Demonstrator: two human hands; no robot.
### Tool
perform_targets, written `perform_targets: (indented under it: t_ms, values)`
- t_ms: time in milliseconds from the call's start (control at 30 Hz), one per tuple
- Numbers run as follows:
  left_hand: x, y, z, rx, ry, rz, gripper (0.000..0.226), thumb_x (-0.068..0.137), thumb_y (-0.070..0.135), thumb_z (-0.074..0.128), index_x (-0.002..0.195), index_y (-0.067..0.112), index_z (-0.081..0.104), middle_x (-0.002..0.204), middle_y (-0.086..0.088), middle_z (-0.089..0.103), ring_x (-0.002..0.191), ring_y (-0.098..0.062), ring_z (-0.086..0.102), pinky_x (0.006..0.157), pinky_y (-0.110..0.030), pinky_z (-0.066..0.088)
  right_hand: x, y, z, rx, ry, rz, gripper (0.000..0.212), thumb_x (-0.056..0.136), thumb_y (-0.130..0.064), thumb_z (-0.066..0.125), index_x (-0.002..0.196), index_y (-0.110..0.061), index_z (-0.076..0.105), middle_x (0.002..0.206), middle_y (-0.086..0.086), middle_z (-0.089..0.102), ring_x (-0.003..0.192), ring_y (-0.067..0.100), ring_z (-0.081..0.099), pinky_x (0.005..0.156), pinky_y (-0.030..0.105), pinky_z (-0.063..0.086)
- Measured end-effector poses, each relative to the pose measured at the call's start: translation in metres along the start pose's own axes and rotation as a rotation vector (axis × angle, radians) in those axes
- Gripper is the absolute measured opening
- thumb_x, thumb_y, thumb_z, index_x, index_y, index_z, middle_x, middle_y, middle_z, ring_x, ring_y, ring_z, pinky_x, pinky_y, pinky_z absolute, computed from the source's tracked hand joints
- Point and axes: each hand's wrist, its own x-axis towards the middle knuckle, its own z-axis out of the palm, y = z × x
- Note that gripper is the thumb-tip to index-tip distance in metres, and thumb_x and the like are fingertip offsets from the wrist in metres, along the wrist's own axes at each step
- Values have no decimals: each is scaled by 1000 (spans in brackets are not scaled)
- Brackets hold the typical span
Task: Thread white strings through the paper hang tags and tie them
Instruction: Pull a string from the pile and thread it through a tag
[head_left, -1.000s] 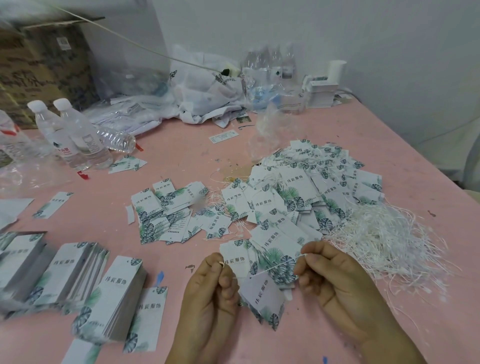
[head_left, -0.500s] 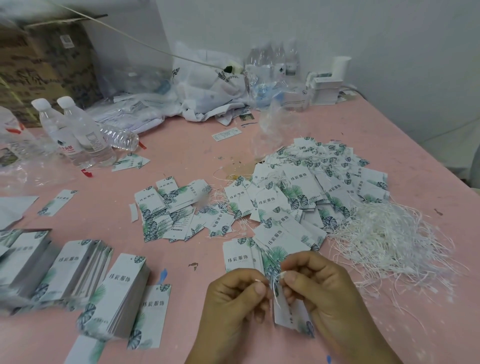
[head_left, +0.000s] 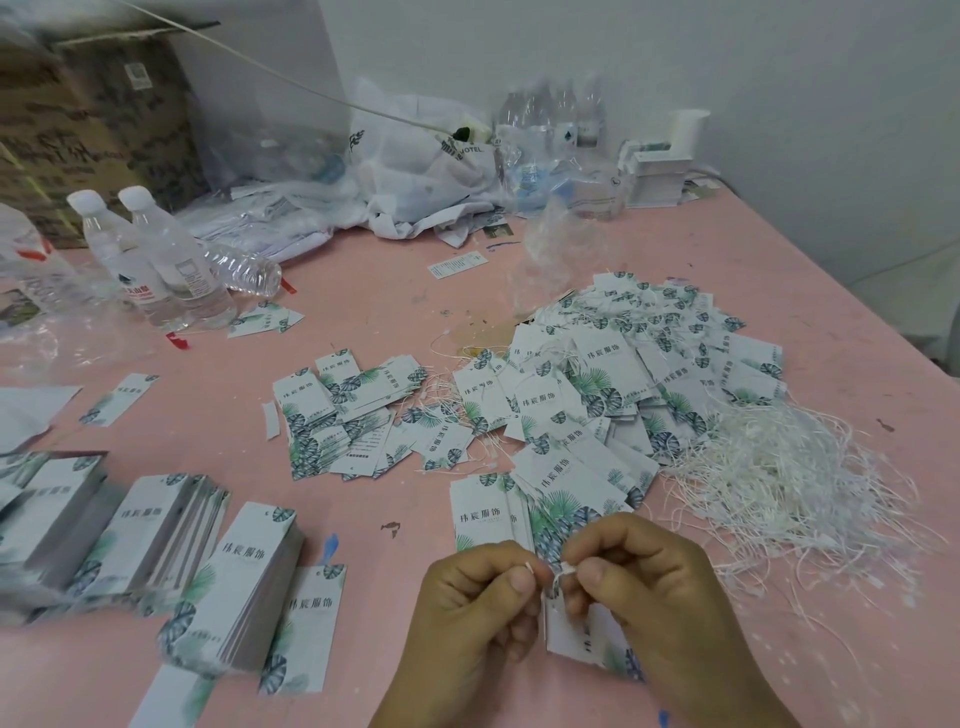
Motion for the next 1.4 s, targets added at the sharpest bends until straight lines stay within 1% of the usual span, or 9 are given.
perform_targets:
  t_ms: [100,200,300,433,667,900,1100,1267,1400]
  values:
    - [-1,0,0,-46,-52,-21,41,61,43,91,72,6,75,51,-7,52,37,-12,44,38,-15,35,1,1,2,-47,12,-37,12,70,-11,72,80,-17,74,65,13,68,56,16,63,58,23,52]
    - [-1,1,1,-8,-94,-22,37,67,44,87,73,9,75,51,-4,53,37,-10,43,39,-14,35,1,0,3,-41,34,-56,21,69,-1,68,81,-17,74,66,13,67,55,15,62,57,22,52]
    - [-2,2,3,30,-111,-14,34,71,44,85,73,12,76,49,-1,54,36,-9,42,39,-13,34,-1,-4,3,-75,42,-56,20,67,-3,68,77,-17,77,61,12,67,56,13,63,58,21,53]
    - [-2,1,4,63,-112,-12,33,70,45,85,72,13,76,46,-3,52,34,-9,40,39,-13,33,-1,-7,4,-160,18,-86,23,69,-5,68,72,-26,77,67,4,69,61,8,65,61,17,51]
    - [-1,-2,1,78,-96,-10,32,69,42,86,69,12,74,48,-7,53,32,-11,40,38,-14,33,0,-3,1,-233,-15,-159,28,74,-2,69,79,-28,78,80,-3,70,72,9,66,66,17,50]
    - [-1,-7,-1,130,-73,16,32,73,44,84,69,14,73,47,-4,54,33,-10,42,39,-15,35,0,-5,1,-265,-9,-181,11,73,-23,70,79,-28,78,79,-3,69,73,13,66,67,20,51]
    - [-3,-9,1,190,-53,100,27,81,40,79,71,16,72,46,1,56,36,-8,43,43,-16,36,1,-4,0,-281,0,-194,14,71,-17,72,75,-29,78,76,-5,69,70,12,66,65,21,51]
    - [-4,-10,3,207,-39,136,25,81,40,80,70,20,71,46,1,54,39,-10,44,46,-16,36,0,-6,0,-232,-22,-169,10,69,-22,70,74,-27,78,74,-1,68,69,13,64,65,22,51]
    - [-3,-12,1,255,-15,187,24,83,39,78,70,21,69,50,2,53,43,-10,44,49,-18,36,2,-4,0,-209,-27,-135,17,70,-8,73,73,-24,79,73,5,67,68,15,63,65,24,50]
